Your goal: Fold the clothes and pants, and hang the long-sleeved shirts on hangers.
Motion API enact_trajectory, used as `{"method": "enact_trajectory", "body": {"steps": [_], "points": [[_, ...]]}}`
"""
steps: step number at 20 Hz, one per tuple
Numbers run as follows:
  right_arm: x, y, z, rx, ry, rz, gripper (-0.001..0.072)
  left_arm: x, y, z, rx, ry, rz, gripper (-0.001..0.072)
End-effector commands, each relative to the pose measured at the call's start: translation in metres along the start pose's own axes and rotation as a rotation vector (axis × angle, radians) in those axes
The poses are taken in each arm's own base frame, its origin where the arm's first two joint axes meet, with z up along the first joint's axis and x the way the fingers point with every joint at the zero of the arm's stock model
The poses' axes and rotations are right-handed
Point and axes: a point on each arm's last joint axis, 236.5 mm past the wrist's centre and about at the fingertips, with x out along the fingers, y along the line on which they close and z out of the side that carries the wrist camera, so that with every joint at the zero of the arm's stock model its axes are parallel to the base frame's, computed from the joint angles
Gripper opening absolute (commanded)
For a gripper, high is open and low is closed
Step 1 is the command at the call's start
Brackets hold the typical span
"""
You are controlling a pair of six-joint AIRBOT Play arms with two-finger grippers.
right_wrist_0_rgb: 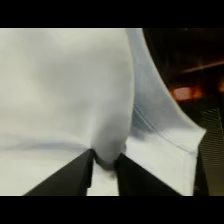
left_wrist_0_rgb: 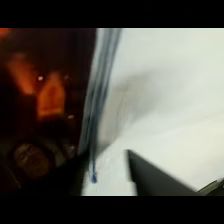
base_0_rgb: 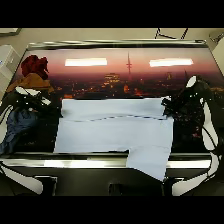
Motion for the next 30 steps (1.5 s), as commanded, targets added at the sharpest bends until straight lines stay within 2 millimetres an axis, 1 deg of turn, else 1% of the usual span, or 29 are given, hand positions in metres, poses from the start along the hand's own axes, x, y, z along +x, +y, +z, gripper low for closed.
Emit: {"method": "enact_trajectory", "body": {"steps": [1, 2, 3, 4, 5, 6, 7, 8, 9, 10, 12, 14, 15, 16, 19, 23, 24, 25, 26, 27, 28, 29, 30], "points": [[-0.025, 0.005, 0.004, -0.021, -0.031, 0.061, 0.0431, -0.016, -0.004, -0.014, 0.011, 0.047, -0.023, 0.0454], [-0.044, 0.003, 0.005, -0.021, -0.035, 0.097, 0.0591, -0.029, -0.003, -0.02, 0.01, 0.055, -0.025, 0.0453], [-0.059, -0.007, -0.001, 0.001, -0.018, 0.114, 0.0623, -0.044, 0.0, -0.025, -0.001, 0.048, -0.027, 0.0453], [-0.071, -0.021, -0.013, 0.026, 0.014, 0.112, 0.0623, -0.057, 0.002, -0.031, -0.015, 0.035, -0.03, 0.0453], [-0.077, -0.037, -0.027, 0.039, 0.05, 0.084, 0.0618, -0.067, 0.004, -0.038, -0.024, 0.017, -0.031, 0.0453], [-0.08, -0.053, -0.042, 0.039, 0.075, 0.034, 0.0615, -0.071, 0.007, -0.05, -0.03, 0.013, -0.026, 0.0453], [-0.078, -0.066, -0.053, 0.034, 0.076, -0.014, 0.0614, -0.066, 0.013, -0.066, -0.043, 0.022, -0.019, 0.0453], [-0.072, -0.074, -0.063, 0.039, 0.068, -0.042, 0.0613, -0.056, 0.021, -0.086, -0.077, 0.036, -0.009, 0.0449], [-0.061, -0.076, -0.075, 0.046, 0.064, -0.041, 0.0613, -0.041, 0.032, -0.107, -0.107, 0.038, 0.005, 0.0441], [-0.05, -0.078, -0.089, 0.052, 0.073, -0.039, 0.0613, -0.023, 0.041, -0.128, -0.132, 0.031, 0.005, 0.0351], [-0.03, -0.081, -0.116, 0.037, 0.113, -0.035, 0.0612, 0.005, 0.05, -0.163, -0.167, 0.011, -0.018, 0.0348], [-0.021, -0.083, -0.137, 0.014, 0.157, -0.032, 0.0609, 0.017, 0.053, -0.185, -0.168, 0.032, -0.046, 0.0351], [-0.019, -0.084, -0.142, 0.014, 0.167, -0.032, 0.0607, 0.02, 0.054, -0.191, -0.184, 0.041, -0.056, 0.0368], [-0.02, -0.083, -0.143, 0.014, 0.165, -0.032, 0.0606, 0.023, 0.053, -0.193, -0.184, 0.044, -0.063, 0.0371], [-0.022, -0.079, -0.142, 0.013, 0.152, -0.015, 0.0605, 0.027, 0.038, -0.188, -0.162, 0.024, -0.129, 0.0368], [-0.023, -0.079, -0.145, 0.014, 0.166, -0.013, 0.0605, 0.032, 0.033, -0.19, -0.142, 0.046, -0.127, 0.0358], [-0.023, -0.079, -0.146, 0.013, 0.171, -0.013, 0.0605, 0.031, 0.031, -0.191, -0.143, 0.054, -0.132, 0.0279], [-0.023, -0.079, -0.147, 0.013, 0.175, -0.014, 0.0605, 0.031, 0.029, -0.195, -0.142, 0.071, -0.143, 0.0243], [-0.023, -0.079, -0.148, 0.013, 0.176, -0.014, 0.0605, 0.031, 0.026, -0.2, -0.142, 0.09, -0.156, 0.0242], [-0.023, -0.079, -0.147, 0.013, 0.174, -0.014, 0.0605, 0.03, 0.024, -0.201, -0.141, 0.097, -0.161, 0.0223], [-0.023, -0.079, -0.146, 0.013, 0.17, -0.014, 0.0604, 0.03, 0.025, -0.201, -0.142, 0.095, -0.16, 0.0138], [-0.023, -0.079, -0.146, 0.013, 0.168, -0.013, 0.0604, 0.031, 0.026, -0.199, -0.143, 0.086, -0.155, 0.011], [-0.023, -0.079, -0.146, 0.013, 0.169, -0.013, 0.0604, 0.031, 0.026, -0.199, -0.142, 0.086, -0.155, 0.0038]]}}
